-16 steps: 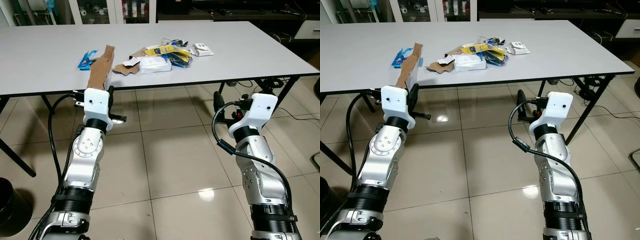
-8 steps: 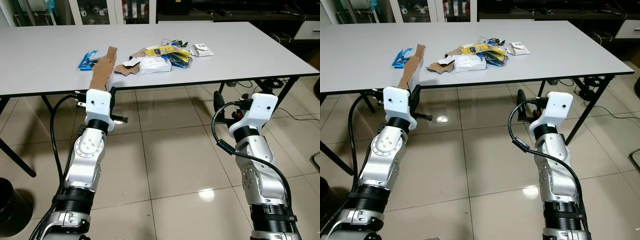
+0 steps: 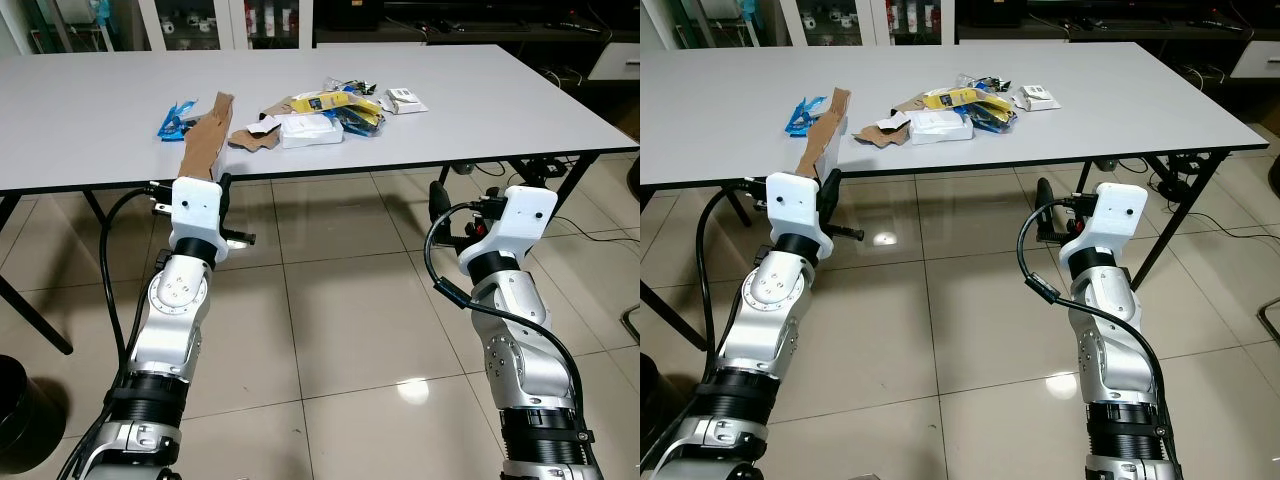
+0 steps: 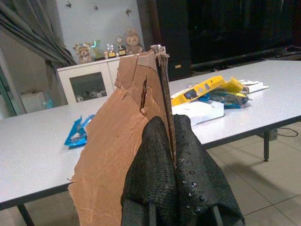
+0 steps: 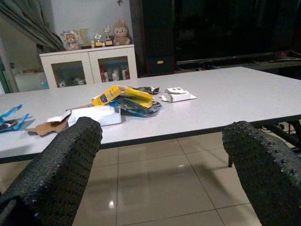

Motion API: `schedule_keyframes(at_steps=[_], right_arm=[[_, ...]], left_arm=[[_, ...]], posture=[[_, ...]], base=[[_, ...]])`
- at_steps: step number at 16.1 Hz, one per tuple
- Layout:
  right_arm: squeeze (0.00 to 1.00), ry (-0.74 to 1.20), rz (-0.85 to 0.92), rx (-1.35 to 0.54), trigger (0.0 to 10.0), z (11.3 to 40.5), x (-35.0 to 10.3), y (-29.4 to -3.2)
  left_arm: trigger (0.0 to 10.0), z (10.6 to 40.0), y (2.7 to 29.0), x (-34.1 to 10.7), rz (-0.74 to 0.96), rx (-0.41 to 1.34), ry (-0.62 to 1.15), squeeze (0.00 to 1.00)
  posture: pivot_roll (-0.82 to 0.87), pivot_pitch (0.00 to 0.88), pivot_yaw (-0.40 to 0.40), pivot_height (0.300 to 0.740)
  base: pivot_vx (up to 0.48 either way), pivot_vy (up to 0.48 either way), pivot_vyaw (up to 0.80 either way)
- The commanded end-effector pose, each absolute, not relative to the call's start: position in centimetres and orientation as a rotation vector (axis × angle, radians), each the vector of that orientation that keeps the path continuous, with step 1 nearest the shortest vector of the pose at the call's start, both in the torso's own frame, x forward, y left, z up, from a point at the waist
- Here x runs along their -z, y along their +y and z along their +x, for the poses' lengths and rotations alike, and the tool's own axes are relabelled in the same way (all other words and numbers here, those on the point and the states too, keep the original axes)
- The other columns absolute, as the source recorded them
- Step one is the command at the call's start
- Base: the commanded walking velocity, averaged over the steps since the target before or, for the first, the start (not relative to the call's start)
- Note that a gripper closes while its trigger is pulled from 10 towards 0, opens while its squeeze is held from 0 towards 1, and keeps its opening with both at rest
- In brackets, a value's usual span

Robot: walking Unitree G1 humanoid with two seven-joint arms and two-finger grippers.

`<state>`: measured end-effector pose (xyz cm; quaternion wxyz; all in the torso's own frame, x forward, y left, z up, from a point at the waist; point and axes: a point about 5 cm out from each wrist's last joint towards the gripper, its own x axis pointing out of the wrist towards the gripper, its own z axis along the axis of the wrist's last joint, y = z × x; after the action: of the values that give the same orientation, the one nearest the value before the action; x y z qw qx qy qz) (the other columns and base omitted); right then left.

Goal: Picking trash to rubbish bin

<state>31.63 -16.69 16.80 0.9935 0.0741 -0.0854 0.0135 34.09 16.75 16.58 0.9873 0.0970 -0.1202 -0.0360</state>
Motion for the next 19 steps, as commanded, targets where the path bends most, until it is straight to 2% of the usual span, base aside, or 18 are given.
schedule_keyframes(at_steps=[1,19], right_arm=[[0.00,-0.170,0.145,-0.016,10.0,31.70,-16.67,-16.92],[0.00,-0.174,0.140,-0.018,10.0,32.09,-17.09,-16.93]], left_arm=[[10.0,34.33,16.63,-17.01,0.197,0.079,-0.255,0.00],[10.0,34.53,17.03,-17.76,0.192,0.051,-0.271,0.00]], posture=[[-0.03,0.000,-0.001,0.740],[-0.02,0.045,-0.010,0.740]], base=[[0.000,0.000,0.00],[0.000,0.000,0.00]])
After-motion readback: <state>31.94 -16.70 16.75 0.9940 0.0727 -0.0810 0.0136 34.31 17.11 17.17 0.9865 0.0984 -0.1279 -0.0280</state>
